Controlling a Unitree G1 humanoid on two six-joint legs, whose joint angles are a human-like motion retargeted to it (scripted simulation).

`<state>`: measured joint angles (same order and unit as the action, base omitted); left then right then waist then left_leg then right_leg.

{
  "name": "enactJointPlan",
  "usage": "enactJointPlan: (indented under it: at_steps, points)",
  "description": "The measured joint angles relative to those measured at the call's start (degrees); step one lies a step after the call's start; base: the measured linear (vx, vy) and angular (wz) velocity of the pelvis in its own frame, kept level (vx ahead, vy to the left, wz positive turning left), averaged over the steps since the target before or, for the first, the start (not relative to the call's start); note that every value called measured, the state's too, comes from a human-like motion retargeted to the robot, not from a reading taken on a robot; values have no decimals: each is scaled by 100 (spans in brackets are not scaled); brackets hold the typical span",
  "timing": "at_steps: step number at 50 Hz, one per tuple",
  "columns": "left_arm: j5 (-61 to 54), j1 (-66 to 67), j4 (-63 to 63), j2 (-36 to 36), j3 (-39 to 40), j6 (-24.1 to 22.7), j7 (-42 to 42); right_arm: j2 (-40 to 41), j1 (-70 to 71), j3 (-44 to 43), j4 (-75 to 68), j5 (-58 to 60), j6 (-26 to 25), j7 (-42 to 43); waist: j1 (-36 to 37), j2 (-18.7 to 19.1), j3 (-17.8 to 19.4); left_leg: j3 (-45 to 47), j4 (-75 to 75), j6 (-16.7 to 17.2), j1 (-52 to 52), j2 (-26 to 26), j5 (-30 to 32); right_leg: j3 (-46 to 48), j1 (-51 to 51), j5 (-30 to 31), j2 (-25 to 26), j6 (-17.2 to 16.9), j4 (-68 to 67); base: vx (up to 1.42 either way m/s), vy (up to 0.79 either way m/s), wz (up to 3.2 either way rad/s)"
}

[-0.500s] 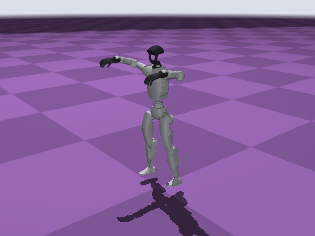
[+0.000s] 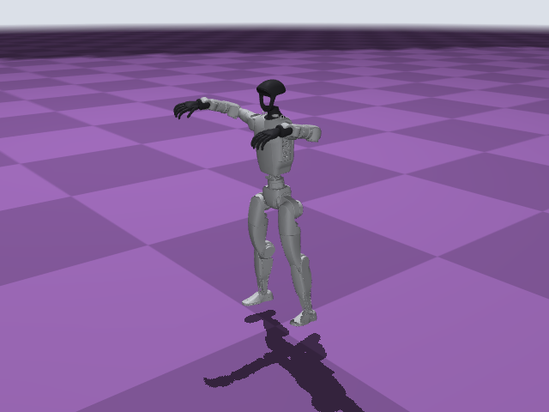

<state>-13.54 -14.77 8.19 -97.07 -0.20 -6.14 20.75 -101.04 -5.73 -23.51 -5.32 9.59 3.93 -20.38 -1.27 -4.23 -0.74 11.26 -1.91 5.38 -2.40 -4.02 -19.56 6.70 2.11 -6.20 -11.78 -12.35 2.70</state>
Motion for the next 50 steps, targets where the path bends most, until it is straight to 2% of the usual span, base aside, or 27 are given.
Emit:
enactJointPlan:
  at_steps: [20, 32, 38, 44, 47, 50]
  points:
    - [34, -129, 5, 17, -99, 17, -50, 92, -772, -801, -14, 5, -17, 53, 13, -24, 38, 10, -12, 7, -15, -11, -23, -19, -4, -47, 8, 8, -34, 0, 0, 0]
    - [-234, -122, -347, 466, -186, 2, -629, 804, -1177, -1135, 383, -498, -96, 804, 30, 21, 221, -60, -32, 0, -12, -83, -26, -57, -116, -189, 79, 226, -279, 0, 0, 0]
    - [-716, 406, -725, 1442, -67, 72, -1042, 1675, -1203, -829, 985, -870, -158, 1283, 90, 31, 329, -39, -60, -16, -44, -156, -55, -134, -175, -353, 154, 332, -424, 5, -6, -6]
    - [-908, 1498, -714, 3134, 10, 282, -1196, 2808, -901, 313, 1424, -1080, -213, 1462, 76, 19, 424, 24, -271, -132, -40, -258, -105, -249, -144, -556, 253, 370, -470, 10, -13, -16]
    - [-736, 1959, -187, 4127, -166, 473, -1220, 3471, -711, 1090, 1336, -1013, -266, 1446, 98, -53, 491, 51, -619, -361, 35, -316, -63, -357, -83, -662, 284, 409, -489, 13, -19, -28]
    - [-359, 2247, 828, 5131, -431, 705, -1240, 4222, -486, 1927, 919, -785, -349, 1408, 214, -240, 596, 53, -1369, -786, 265, -337, 84, -518, 32, -728, 236, 465, -500, 16, -23, -43]
